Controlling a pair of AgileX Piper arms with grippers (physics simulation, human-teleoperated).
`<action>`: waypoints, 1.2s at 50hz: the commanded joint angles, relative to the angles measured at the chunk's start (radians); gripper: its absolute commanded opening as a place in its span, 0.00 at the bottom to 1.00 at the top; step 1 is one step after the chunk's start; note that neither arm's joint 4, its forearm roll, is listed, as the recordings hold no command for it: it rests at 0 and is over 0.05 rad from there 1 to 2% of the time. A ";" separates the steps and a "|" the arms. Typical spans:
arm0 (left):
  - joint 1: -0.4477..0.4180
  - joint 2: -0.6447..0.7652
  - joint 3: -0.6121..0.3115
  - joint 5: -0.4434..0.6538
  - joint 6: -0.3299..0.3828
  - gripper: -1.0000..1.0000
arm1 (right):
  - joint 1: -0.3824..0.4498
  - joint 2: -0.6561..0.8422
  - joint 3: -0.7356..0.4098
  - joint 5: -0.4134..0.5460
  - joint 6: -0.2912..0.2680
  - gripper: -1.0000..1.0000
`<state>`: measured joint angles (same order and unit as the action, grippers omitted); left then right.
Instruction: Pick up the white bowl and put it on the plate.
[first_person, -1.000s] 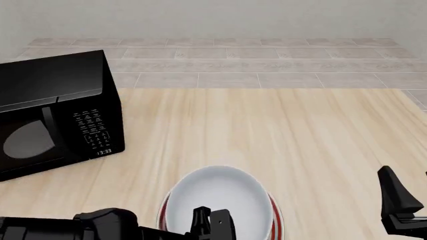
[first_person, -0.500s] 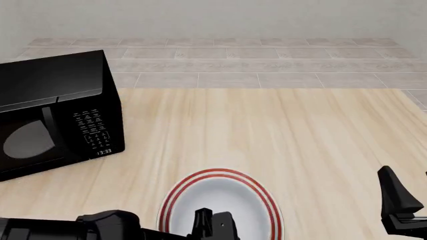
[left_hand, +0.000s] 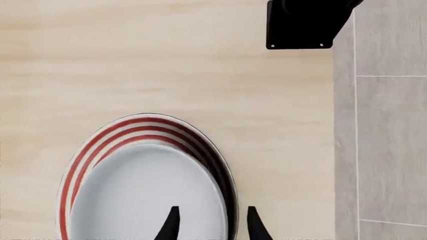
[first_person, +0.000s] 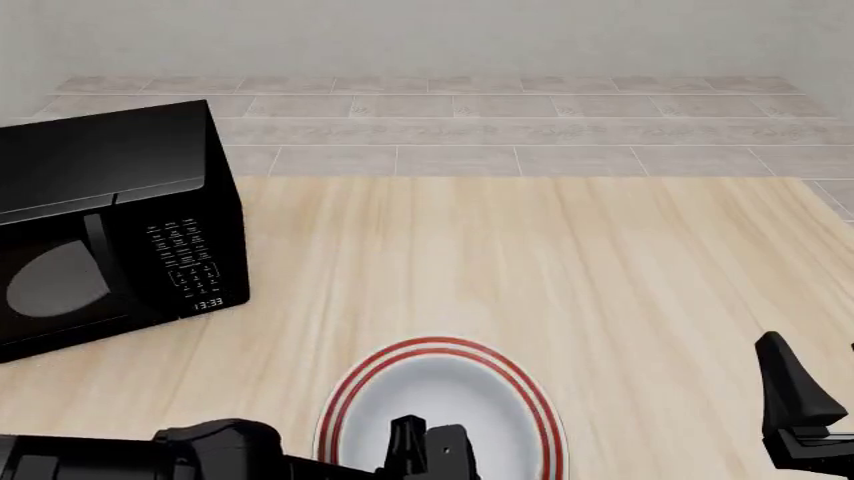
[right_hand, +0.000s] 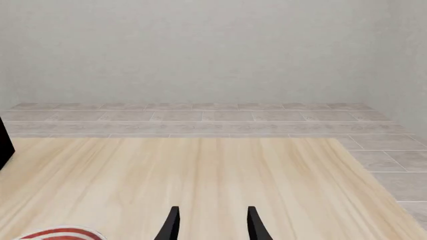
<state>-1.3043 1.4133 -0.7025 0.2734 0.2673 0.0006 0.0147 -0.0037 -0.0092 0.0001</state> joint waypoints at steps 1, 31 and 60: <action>0.010 -0.029 -0.001 0.023 0.014 1.00 | 0.000 -0.003 0.000 0.002 0.000 1.00; 0.076 -0.233 0.018 0.171 0.080 1.00 | 0.000 -0.003 0.000 0.002 0.000 1.00; 0.181 -0.444 0.041 0.301 0.141 1.00 | 0.000 -0.003 0.000 0.003 0.000 1.00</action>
<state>-1.1469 1.0257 -0.6669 0.5433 0.3903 0.0006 0.0147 -0.0037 -0.0092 0.0001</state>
